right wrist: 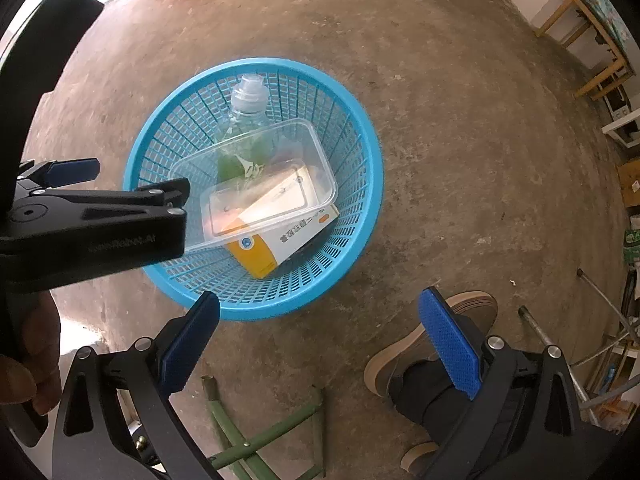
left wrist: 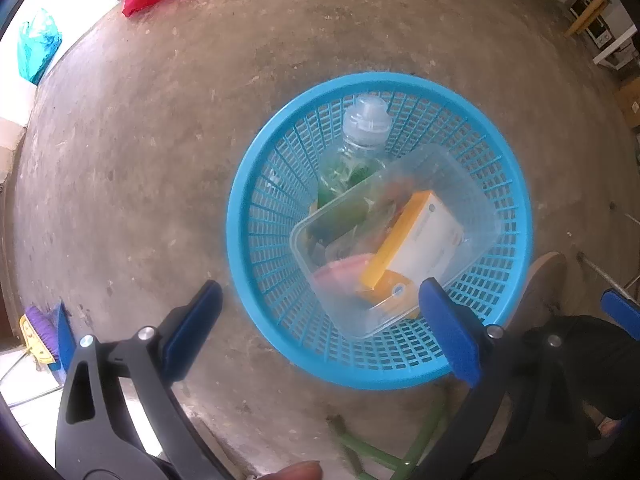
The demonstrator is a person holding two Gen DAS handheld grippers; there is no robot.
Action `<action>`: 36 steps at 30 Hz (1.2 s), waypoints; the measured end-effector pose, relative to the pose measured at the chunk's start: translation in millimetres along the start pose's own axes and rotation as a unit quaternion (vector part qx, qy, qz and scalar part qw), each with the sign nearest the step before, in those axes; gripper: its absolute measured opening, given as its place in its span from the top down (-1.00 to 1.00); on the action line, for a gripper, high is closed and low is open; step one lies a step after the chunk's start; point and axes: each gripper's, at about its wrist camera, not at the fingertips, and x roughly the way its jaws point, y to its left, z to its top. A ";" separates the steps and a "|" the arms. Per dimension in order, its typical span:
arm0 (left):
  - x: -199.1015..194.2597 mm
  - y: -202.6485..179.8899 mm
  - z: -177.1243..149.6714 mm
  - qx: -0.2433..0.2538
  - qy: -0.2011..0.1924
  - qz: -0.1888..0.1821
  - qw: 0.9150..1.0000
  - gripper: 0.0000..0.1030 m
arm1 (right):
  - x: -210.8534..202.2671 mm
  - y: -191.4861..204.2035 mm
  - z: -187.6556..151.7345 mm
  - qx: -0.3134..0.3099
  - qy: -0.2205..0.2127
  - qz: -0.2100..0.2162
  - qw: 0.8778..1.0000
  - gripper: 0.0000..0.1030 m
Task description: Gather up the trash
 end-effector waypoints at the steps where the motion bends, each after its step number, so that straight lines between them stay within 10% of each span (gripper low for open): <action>1: 0.8 -0.1 0.1 0.000 0.001 -0.001 1.000 -0.84 | 0.4 -0.2 0.1 0.000 0.001 0.000 1.000 -0.88; 36: 5.4 3.1 -1.3 -0.010 0.012 -0.010 1.000 -0.84 | 2.2 -0.4 -0.8 0.001 0.006 -0.001 1.000 -0.88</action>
